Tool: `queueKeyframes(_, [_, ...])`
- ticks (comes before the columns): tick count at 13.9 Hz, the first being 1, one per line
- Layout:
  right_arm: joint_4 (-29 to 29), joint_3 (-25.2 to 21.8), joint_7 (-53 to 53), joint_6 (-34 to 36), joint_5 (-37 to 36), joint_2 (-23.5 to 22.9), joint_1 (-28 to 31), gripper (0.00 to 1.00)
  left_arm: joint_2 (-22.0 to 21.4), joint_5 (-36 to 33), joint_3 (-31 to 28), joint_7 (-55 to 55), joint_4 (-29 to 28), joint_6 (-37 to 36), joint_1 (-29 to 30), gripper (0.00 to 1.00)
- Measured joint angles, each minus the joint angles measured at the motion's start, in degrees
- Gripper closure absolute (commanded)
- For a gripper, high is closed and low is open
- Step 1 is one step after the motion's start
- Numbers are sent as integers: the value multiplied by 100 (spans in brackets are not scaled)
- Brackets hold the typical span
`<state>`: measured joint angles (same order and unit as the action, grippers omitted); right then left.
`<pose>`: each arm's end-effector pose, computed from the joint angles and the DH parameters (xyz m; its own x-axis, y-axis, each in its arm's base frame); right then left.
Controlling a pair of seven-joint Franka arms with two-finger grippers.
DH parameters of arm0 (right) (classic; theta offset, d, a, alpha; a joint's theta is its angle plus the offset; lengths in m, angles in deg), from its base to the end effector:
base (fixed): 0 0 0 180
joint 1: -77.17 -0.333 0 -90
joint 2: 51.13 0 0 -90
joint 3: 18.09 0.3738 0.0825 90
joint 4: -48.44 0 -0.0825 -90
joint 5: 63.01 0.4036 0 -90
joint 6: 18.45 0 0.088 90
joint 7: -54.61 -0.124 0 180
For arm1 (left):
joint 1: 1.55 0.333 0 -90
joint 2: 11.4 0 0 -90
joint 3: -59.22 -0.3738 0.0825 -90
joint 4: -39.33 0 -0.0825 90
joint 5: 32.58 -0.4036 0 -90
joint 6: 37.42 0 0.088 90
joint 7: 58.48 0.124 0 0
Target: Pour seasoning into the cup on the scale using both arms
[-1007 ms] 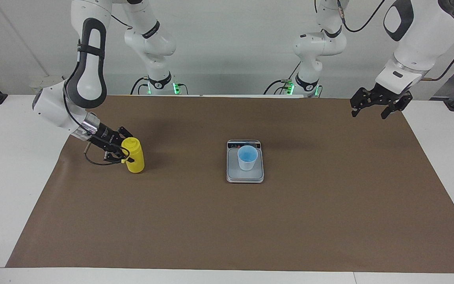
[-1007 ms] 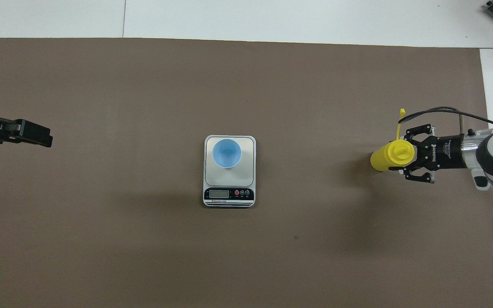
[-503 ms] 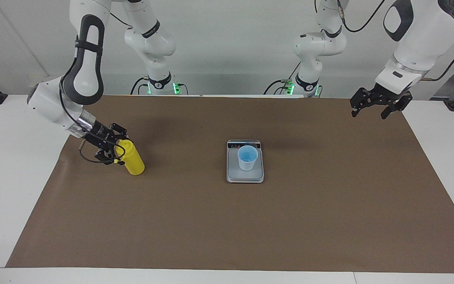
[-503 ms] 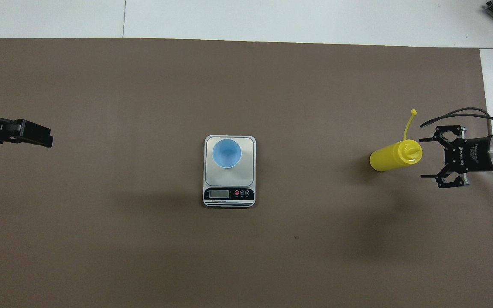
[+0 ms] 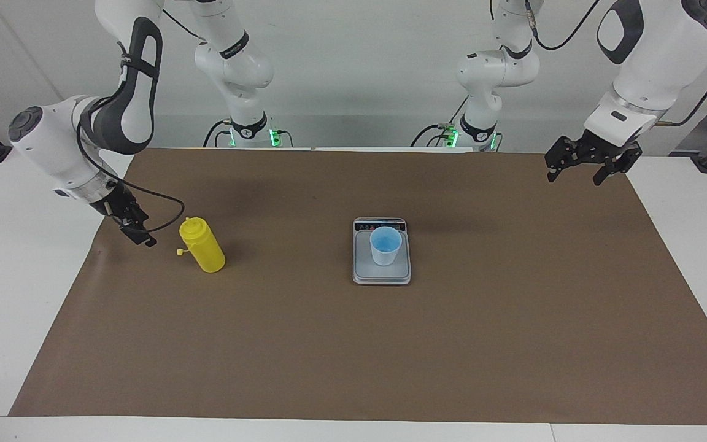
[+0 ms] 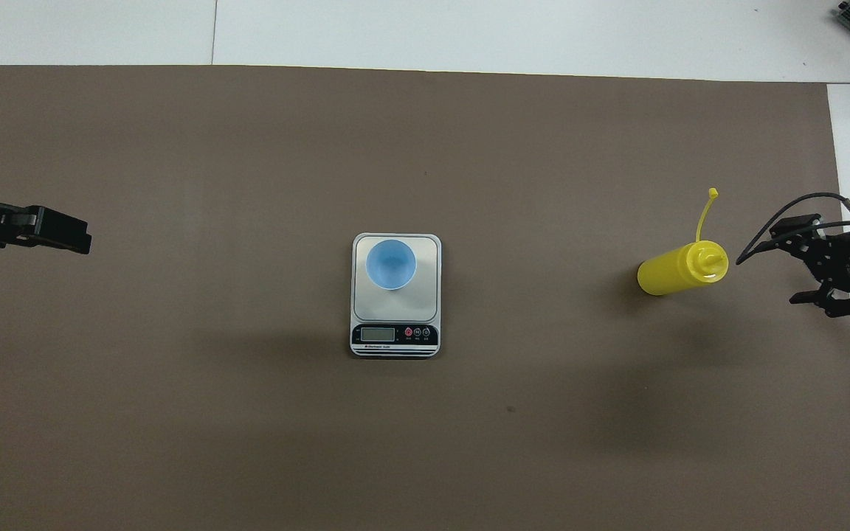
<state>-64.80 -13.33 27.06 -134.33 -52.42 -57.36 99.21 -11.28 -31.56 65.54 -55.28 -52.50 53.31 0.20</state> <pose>0.5719 -0.1652 0.4411 0.6458 -0.7506 -0.1397 -0.7635 -0.6350 -0.1176 0.5728 -0.0479 0.6495 0.9906 -0.1350 -0.0202 -0.1346 -0.9907 0.0192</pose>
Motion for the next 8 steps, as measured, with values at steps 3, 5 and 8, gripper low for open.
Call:
queueKeyframes(3, [54,32,1050,276,-42,409,-80,0,0,0,0,0,0,0,0,0])
queueKeyframes(5, [71,54,1420,372,-88,756,-317,0,0,0,-1,1,0,0,0,0])
queueKeyframes(8, [180,89,1472,730,-757,1139,-934,0,0,-3,-7,21,0,0,3,0])
